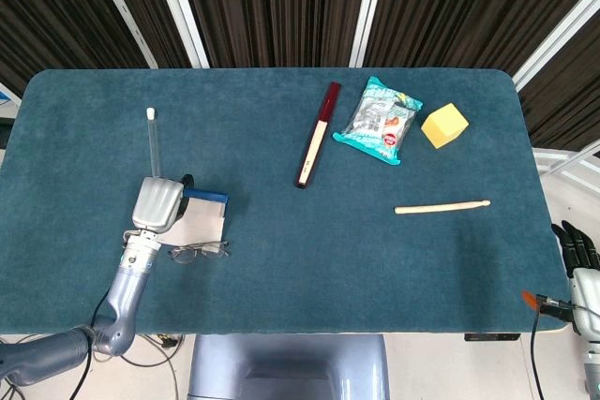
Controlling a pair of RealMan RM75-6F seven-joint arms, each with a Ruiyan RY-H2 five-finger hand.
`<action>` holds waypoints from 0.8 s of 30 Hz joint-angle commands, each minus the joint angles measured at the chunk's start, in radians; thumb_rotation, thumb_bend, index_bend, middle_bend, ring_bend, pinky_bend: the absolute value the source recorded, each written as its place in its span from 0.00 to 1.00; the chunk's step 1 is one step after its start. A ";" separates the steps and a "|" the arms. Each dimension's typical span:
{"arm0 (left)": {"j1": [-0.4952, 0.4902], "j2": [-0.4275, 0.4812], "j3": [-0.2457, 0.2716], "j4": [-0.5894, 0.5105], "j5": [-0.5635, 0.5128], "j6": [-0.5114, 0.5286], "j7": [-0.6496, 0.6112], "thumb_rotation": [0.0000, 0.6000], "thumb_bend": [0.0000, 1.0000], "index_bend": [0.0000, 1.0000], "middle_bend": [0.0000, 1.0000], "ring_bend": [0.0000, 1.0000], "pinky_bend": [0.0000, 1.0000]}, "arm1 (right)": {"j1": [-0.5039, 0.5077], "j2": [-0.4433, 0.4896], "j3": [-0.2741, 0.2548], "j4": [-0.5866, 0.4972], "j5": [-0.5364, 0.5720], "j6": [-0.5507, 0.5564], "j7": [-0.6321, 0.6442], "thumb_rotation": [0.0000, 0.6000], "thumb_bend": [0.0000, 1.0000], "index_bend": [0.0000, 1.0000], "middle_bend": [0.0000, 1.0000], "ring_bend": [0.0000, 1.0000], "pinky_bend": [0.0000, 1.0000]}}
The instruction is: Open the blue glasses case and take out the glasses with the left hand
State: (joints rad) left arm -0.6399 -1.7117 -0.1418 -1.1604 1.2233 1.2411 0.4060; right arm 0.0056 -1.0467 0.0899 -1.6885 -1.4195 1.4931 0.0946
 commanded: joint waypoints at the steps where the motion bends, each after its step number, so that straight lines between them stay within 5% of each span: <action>1: 0.007 -0.015 -0.006 0.018 -0.015 -0.011 0.003 1.00 0.44 0.54 1.00 0.95 1.00 | 0.000 0.000 -0.001 0.000 0.000 -0.001 0.000 1.00 0.18 0.00 0.00 0.00 0.19; 6: 0.010 -0.040 -0.032 0.036 -0.064 -0.037 0.037 1.00 0.42 0.49 1.00 0.95 1.00 | 0.000 0.000 -0.001 0.000 -0.001 0.000 -0.002 1.00 0.18 0.00 0.00 0.00 0.19; 10: 0.012 -0.049 -0.063 0.030 -0.115 -0.044 0.087 1.00 0.19 0.30 1.00 0.94 1.00 | -0.001 0.000 0.000 0.000 0.001 0.001 -0.003 1.00 0.18 0.00 0.00 0.00 0.19; 13: 0.013 -0.043 -0.087 0.009 -0.146 -0.038 0.121 1.00 0.12 0.27 1.00 0.93 1.00 | 0.000 0.000 0.000 0.001 0.001 0.000 -0.002 1.00 0.18 0.00 0.00 0.00 0.19; 18: 0.020 -0.007 -0.118 -0.048 -0.187 -0.034 0.152 1.00 0.14 0.27 1.00 0.93 1.00 | 0.000 0.000 -0.001 0.000 -0.002 0.000 -0.001 1.00 0.18 0.00 0.00 0.00 0.19; 24: 0.063 0.068 -0.106 -0.236 -0.220 -0.028 0.165 1.00 0.26 0.43 1.00 0.95 1.00 | 0.000 0.000 -0.001 -0.001 -0.002 0.000 -0.002 1.00 0.18 0.00 0.00 0.00 0.19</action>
State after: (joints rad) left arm -0.6022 -1.6851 -0.2578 -1.3077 1.0194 1.2091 0.5623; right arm 0.0053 -1.0464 0.0885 -1.6890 -1.4215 1.4932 0.0928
